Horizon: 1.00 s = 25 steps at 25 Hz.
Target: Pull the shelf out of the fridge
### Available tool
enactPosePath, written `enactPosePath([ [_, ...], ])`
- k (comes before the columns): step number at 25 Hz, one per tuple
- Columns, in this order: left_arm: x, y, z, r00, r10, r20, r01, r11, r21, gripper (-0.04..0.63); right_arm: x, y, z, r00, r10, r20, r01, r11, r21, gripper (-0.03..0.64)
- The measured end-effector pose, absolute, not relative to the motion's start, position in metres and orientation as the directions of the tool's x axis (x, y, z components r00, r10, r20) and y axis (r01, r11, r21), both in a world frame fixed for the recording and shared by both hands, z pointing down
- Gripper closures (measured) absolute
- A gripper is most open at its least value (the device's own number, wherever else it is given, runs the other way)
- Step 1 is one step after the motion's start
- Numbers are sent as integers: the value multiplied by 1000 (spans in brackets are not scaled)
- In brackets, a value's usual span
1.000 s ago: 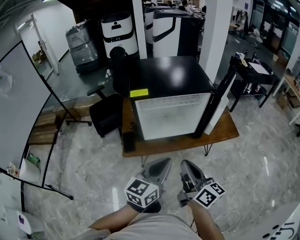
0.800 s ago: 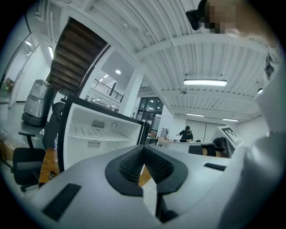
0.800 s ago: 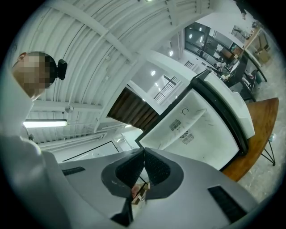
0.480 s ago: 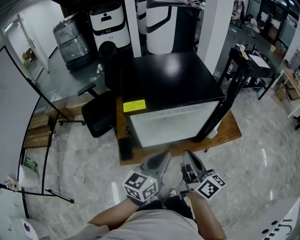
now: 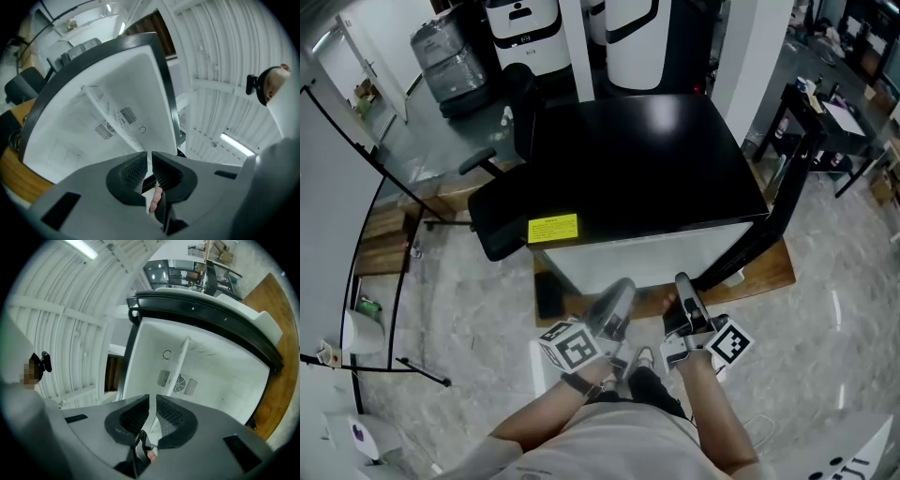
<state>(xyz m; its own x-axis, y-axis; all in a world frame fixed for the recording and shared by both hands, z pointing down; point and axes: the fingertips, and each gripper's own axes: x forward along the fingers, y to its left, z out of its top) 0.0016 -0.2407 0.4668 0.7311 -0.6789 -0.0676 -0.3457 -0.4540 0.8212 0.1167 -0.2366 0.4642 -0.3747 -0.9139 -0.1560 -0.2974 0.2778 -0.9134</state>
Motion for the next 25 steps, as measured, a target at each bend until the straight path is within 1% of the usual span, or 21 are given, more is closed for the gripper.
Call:
enactPosePath([
  [1, 2, -248, 470, 717, -693, -70, -333, -430, 839, 576, 121, -244, 469, -371, -916, -152, -283, 267, -921, 589],
  [3, 1, -261, 476, 692, -719, -67, -314, -384, 868, 490, 131, -259, 478, -360, -922, -143, -260, 246, -934, 586],
  [4, 0, -267, 480, 680, -730, -66, -304, -363, 881, 468, 134, -266, 483, -356, -924, -139, -248, 237, -939, 583],
  [6, 0, -279, 485, 654, -753, -78, -261, -321, 911, 455, 140, -280, 490, -352, -926, -135, -221, 222, -950, 540],
  [9, -4, -297, 491, 601, -794, -90, -180, -245, 953, 446, 145, -298, 498, -352, -927, -131, -191, 208, -959, 518],
  [12, -6, -319, 490, 561, -820, -117, -131, -228, 965, 442, 146, -316, 500, -365, -919, -147, -159, 217, -963, 514],
  [19, -1, -357, 493, 510, -847, -151, -84, -224, 971, 439, 148, -351, 505, -369, -916, -160, -118, 217, -969, 508],
  [23, -7, -367, 498, 478, -864, -159, -79, -223, 972, 440, 148, -363, 507, -364, -916, -170, -95, 218, -971, 508],
  [24, -9, -370, 499, 469, -868, -162, -75, -223, 972, 453, 149, -366, 508, -361, -917, -171, -91, 217, -972, 509],
  [25, -10, -372, 498, 461, -871, -168, -72, -225, 972, 480, 149, -369, 508, -359, -917, -172, -88, 217, -972, 509],
])
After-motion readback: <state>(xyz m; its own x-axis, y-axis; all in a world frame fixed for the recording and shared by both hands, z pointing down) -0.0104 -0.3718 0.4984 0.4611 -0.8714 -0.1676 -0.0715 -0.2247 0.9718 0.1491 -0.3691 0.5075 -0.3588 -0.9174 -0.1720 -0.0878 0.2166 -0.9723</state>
